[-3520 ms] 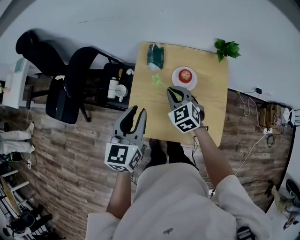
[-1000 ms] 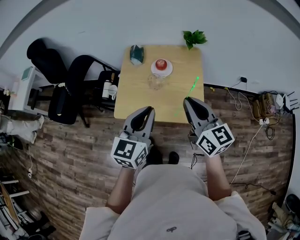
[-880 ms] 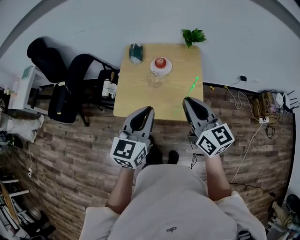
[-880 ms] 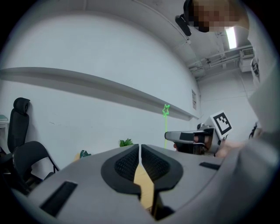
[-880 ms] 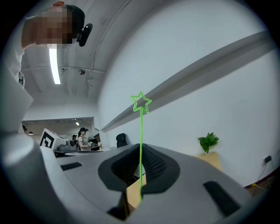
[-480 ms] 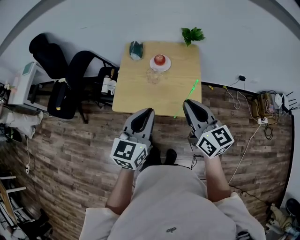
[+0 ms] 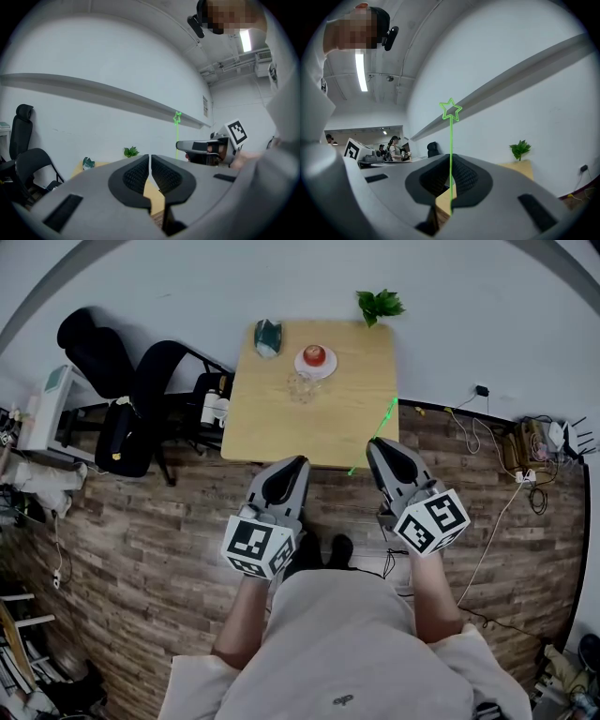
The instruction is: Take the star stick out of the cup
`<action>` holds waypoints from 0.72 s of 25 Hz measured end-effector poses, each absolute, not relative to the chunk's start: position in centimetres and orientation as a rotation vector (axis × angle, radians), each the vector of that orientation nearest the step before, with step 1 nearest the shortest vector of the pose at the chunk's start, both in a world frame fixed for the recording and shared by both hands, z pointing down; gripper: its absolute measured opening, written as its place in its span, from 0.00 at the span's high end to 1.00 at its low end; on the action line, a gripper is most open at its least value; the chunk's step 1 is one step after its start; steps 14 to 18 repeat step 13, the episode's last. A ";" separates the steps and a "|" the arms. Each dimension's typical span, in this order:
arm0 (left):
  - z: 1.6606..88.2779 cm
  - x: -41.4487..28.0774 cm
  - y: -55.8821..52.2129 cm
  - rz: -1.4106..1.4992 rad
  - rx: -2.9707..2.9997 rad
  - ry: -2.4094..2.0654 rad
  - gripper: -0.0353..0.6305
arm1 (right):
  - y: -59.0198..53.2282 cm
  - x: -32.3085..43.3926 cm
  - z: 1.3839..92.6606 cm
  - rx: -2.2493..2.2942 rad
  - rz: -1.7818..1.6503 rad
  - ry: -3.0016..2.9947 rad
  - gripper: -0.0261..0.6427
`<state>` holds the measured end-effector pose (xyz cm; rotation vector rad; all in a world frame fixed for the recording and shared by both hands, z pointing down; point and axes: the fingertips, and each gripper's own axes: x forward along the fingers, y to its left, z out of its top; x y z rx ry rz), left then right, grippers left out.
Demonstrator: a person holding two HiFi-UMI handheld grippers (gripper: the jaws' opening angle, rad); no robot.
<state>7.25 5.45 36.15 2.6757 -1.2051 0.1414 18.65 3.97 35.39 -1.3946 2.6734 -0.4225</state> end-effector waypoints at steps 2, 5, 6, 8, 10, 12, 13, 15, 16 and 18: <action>36.0 7.5 5.4 0.144 2.683 -1.199 0.92 | 4.0 19.0 35.3 -1.399 -0.419 2.670 0.94; 35.9 7.9 5.3 0.144 2.694 -1.190 0.92 | 4.1 19.4 35.3 -1.404 -0.416 2.668 0.94; 35.8 8.1 5.4 0.144 2.697 -1.188 0.92 | 4.1 19.5 35.3 -1.404 -0.415 2.666 0.94; 35.7 8.3 5.4 0.146 2.701 -1.185 0.92 | 4.1 19.6 35.2 -1.403 -0.414 2.665 0.94; 35.6 8.5 5.2 0.147 2.702 -1.186 0.92 | 4.0 19.7 35.0 -1.401 -0.414 2.671 0.94; 35.5 8.5 5.1 0.147 2.703 -1.189 0.92 | 3.8 19.7 34.9 -1.394 -0.415 2.675 0.94; 35.4 8.5 5.0 0.146 2.703 -1.190 0.92 | 3.7 19.7 34.8 -1.391 -0.415 2.676 0.94; 35.4 8.5 5.0 0.146 2.703 -1.190 0.92 | 3.7 19.7 34.8 -1.391 -0.415 2.676 0.94; 35.4 8.5 5.0 0.146 2.703 -1.190 0.92 | 3.7 19.7 34.8 -1.391 -0.415 2.676 0.94; 35.4 8.5 5.0 0.146 2.703 -1.190 0.92 | 3.7 19.7 34.8 -1.391 -0.415 2.676 0.94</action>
